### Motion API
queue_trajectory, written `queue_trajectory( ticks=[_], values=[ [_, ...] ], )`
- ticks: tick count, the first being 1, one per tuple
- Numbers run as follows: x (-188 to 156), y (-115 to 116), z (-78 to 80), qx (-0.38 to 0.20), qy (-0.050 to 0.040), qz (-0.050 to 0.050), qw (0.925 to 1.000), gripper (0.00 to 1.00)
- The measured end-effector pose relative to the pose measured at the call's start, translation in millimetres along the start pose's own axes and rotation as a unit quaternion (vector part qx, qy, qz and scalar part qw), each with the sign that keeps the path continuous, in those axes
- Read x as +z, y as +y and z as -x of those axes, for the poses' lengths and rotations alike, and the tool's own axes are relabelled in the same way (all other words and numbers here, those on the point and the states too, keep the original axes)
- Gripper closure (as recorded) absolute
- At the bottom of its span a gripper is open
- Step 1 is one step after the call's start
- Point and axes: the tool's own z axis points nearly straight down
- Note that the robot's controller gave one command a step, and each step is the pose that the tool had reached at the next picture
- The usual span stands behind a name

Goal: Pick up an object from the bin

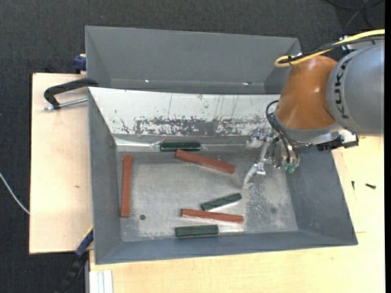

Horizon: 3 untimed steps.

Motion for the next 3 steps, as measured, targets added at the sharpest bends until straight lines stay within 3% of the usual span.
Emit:
queue_trajectory(
  ticks=[1,2,3],
  values=[
    [19.6,63.5,-16.1,0.056,0.0049,0.001,0.9984,1.00],
    [19.5,63.5,-16.0,0.056,0.0046,0.001,0.9984,1.00],
    [-117.6,67.0,-11.3,0.068,-0.0008,0.001,0.9977,1.00]
  ],
)
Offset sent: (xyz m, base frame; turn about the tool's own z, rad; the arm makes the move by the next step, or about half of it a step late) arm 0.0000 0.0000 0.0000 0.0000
